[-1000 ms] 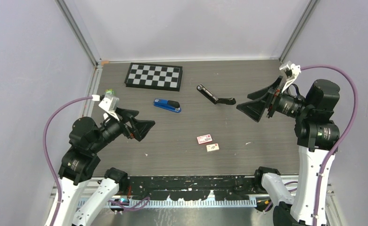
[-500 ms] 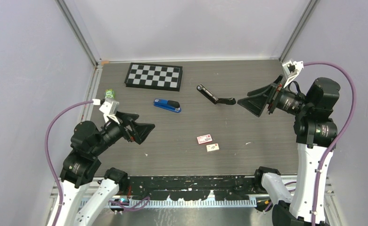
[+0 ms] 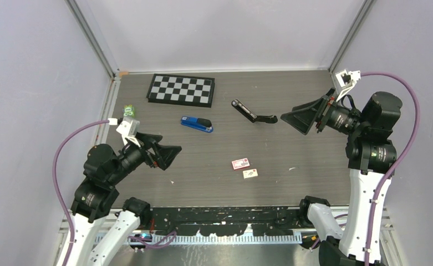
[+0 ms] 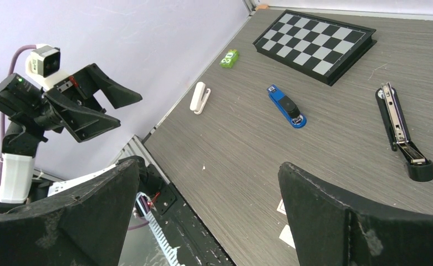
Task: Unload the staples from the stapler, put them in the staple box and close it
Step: Reset both arms
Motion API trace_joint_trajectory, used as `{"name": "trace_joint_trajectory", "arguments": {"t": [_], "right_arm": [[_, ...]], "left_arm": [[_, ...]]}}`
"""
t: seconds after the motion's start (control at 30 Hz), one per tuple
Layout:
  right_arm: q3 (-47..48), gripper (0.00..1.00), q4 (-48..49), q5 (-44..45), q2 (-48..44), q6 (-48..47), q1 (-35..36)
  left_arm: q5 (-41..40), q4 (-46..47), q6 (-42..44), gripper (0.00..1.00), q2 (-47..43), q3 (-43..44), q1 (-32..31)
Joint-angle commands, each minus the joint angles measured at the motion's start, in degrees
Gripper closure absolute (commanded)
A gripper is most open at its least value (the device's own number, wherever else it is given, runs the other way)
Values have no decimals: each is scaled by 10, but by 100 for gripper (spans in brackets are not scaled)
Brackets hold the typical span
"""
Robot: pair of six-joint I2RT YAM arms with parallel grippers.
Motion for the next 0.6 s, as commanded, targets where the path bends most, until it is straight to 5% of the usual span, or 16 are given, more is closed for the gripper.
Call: {"name": "trace_joint_trajectory", "arguments": {"t": [0.0,0.57], "right_arm": [[-2,1,26,6,-5,14,-4],[-7,0,32,26,-7,19,-8]], "left_arm": [[-12,13,2,0,-8,-4,3],[-30,5,11,0,-14,-11,3]]}}
